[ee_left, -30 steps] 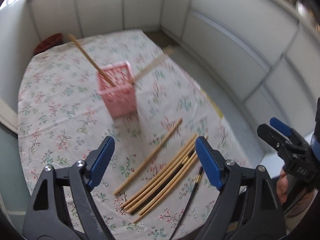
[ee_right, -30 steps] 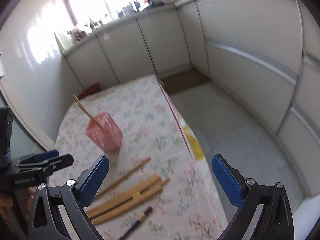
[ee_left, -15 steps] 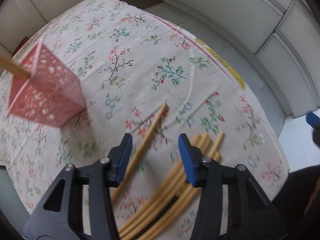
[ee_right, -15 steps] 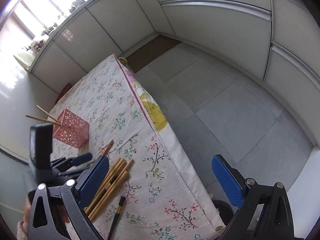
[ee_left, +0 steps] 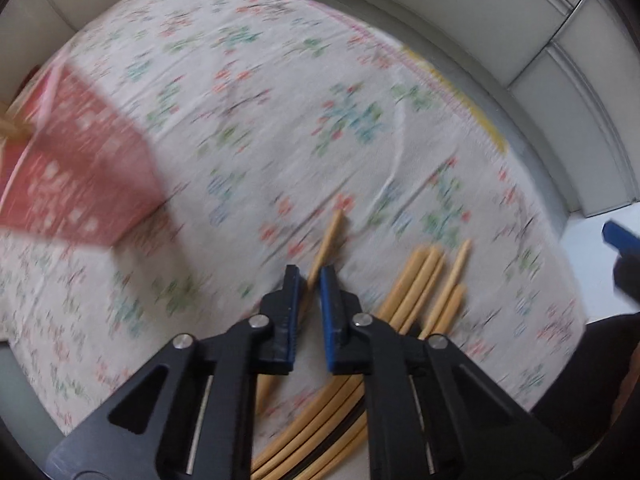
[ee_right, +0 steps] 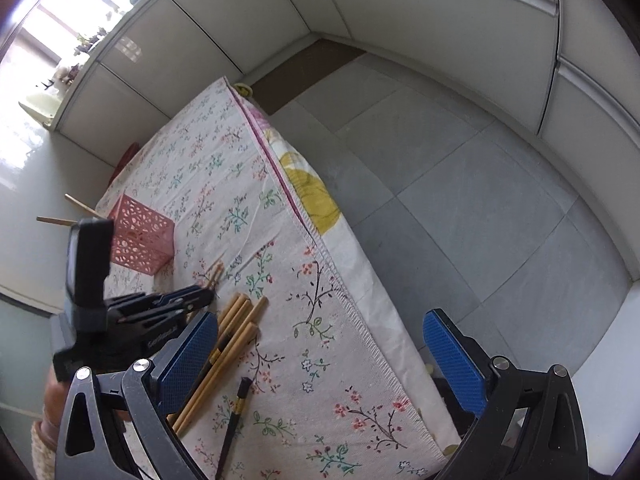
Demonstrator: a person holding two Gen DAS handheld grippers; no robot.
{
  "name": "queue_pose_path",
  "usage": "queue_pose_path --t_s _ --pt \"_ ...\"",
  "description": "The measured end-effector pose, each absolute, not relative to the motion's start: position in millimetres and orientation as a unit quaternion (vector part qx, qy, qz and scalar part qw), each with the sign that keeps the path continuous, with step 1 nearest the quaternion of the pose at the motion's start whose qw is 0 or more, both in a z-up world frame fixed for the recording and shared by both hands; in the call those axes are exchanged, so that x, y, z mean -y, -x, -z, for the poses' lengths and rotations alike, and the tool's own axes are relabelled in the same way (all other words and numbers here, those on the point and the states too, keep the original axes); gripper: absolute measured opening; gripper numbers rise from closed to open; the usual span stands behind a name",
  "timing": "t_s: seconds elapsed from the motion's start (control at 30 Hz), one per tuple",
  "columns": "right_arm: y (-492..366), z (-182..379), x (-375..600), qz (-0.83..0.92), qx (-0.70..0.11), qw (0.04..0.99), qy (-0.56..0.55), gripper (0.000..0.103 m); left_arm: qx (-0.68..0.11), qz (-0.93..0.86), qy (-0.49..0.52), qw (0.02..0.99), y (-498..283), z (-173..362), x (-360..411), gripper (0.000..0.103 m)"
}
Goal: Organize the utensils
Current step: 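Grasp a chopstick with the left gripper while the right gripper reaches the sticks, then grasp a chopstick with the right gripper while the left gripper lifts its chopstick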
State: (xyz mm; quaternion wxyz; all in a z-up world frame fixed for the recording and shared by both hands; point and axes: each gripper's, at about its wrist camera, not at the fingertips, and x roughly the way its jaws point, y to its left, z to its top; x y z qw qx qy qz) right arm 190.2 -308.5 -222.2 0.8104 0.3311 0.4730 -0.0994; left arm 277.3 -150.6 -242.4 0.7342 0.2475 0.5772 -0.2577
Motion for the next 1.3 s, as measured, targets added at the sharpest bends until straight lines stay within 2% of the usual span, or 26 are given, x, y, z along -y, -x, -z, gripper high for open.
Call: queue_pose_path --t_s 0.13,0.27,0.4,0.47,0.77,0.93,1.3 --pt "-202 234 296 0.092 -0.507 0.787 -0.341 0.097 -0.553 0.21 -0.234 0.772 -267 239 101 0.007" --pt "-217 247 281 0.092 -0.539 0.761 -0.349 0.08 -0.524 0.185 -0.154 0.817 -257 210 45 0.006" --pt "-233 258 269 0.093 -0.569 0.733 -0.36 0.055 -0.48 0.168 -0.081 0.857 -230 170 -3 0.006" --pt "-238 256 266 0.112 -0.569 0.733 -0.356 0.051 -0.459 0.164 -0.067 0.87 -224 154 -16 0.006" --pt "-251 257 249 0.151 -0.584 0.706 -0.371 0.045 -0.387 0.176 -0.027 0.905 -201 103 -55 0.006" --pt "-261 257 236 0.189 -0.596 0.707 -0.331 0.04 -0.373 0.179 -0.007 0.91 -197 95 -68 0.006" --pt "-287 254 176 0.228 -0.619 0.717 -0.223 0.04 -0.342 0.178 0.018 0.923 -186 77 -83 0.006"
